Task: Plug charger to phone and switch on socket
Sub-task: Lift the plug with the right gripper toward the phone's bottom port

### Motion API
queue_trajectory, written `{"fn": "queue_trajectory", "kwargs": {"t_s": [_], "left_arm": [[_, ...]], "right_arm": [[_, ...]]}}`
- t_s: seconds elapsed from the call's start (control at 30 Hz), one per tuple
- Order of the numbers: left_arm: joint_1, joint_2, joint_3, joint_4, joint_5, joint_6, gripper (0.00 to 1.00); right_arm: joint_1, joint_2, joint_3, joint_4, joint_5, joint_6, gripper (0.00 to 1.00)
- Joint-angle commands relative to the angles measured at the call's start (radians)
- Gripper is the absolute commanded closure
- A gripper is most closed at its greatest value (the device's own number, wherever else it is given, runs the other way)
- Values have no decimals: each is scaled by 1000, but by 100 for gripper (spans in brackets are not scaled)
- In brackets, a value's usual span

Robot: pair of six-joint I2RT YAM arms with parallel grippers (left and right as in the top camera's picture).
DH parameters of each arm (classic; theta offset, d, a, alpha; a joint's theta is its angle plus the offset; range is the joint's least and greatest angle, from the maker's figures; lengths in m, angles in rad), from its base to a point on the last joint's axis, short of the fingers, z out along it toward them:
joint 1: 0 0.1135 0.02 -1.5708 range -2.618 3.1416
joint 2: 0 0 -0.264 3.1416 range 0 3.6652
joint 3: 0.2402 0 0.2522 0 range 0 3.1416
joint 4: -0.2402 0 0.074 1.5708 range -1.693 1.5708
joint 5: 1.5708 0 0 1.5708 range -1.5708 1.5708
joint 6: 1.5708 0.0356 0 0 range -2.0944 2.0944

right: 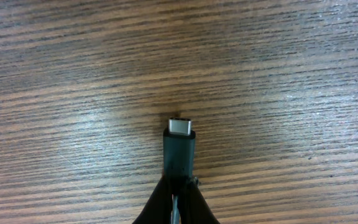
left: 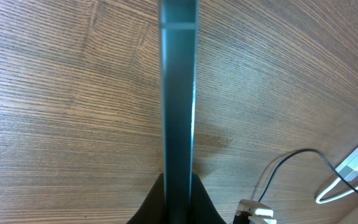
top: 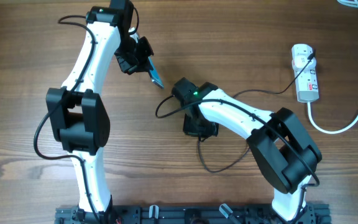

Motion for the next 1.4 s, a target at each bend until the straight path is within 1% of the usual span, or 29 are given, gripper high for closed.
{"fn": "queue_trajectory", "kwargs": {"t_s": [0.0,0.03,0.07,0.13,0.2,0.27,0.4,0.57,0.7,0.8,0.93,1.07,1.23,1.37], "left_arm": [[-4,-33,12,-3,3,-5,96],[-4,-33,12,-2,9,2,96],[-4,-33,12,5,39,34,96],[-4,-33,12,32,173,138,96],[-4,-33,12,81,341,202,96],[-5,-33,12,129,490,241,96],[-21,-33,12,177,681,338,96],[-89,-33,12,174,703,421,96],[-129,-33,12,177,707,469,96],[-122,-33,12,173,755,522,96],[-87,-33,12,192,851,525,96],[-43,-33,12,173,852,529,96],[-55,-33,12,99,851,666,96],[-69,-33,12,97,852,676,96]], "right_arm": [[-5,28,-12,-22,-20,0,96],[-5,24,2,-38,-22,-13,96],[-5,16,15,-51,-28,-29,96],[-5,-17,40,-72,-65,-86,96],[-5,-82,47,-73,-141,-151,96],[-4,-164,47,-74,-210,-193,96],[-3,-320,47,-72,-292,-264,96],[-3,-447,47,-42,-298,-278,96],[-14,-464,47,10,-293,-272,96],[-35,-469,47,34,-294,-259,96],[-98,-478,47,34,-295,-213,96],[-135,-481,47,58,-372,-307,96],[-135,-481,47,107,-332,-304,96],[-135,-481,47,127,-316,-297,96]]}}
